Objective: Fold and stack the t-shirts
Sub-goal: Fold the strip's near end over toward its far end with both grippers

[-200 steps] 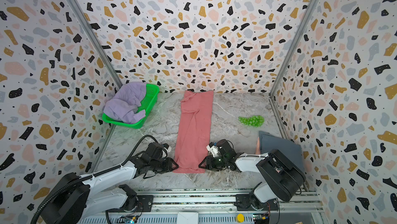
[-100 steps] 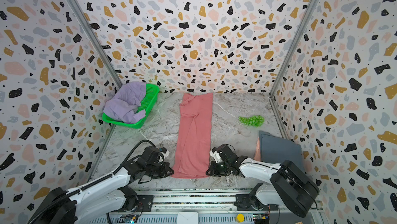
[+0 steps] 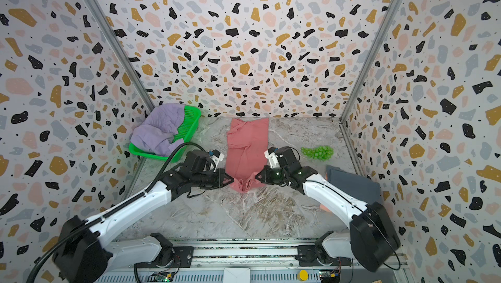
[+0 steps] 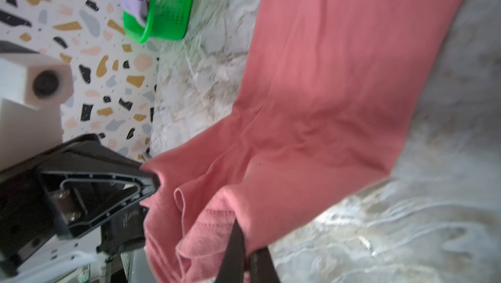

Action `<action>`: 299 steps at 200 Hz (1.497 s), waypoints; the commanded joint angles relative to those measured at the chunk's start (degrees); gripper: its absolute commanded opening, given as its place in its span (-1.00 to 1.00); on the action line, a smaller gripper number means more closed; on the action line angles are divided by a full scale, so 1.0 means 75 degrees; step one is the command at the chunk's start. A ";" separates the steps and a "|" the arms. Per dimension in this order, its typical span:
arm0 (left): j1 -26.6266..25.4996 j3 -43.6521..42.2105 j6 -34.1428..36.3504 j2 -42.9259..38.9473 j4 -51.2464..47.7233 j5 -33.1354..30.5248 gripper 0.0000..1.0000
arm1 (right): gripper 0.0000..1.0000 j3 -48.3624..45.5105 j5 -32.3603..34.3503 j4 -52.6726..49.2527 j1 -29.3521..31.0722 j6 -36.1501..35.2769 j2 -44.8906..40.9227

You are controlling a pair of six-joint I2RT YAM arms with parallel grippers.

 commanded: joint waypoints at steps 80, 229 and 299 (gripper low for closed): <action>0.1793 0.5015 0.1609 0.5638 -0.0786 -0.0237 -1.00 | -0.99 0.5368 0.0051 -0.0684 -0.1623 -0.0785 0.5607; 0.1210 0.1234 0.1193 0.2873 0.0091 -0.0025 0.33 | 0.38 0.0276 -0.0172 0.0277 -0.1784 -0.1018 0.2049; 0.0858 0.0222 -0.0642 0.3370 0.2586 -0.0151 0.25 | 0.37 0.0286 -0.0390 0.1723 -0.1761 -0.0712 0.3341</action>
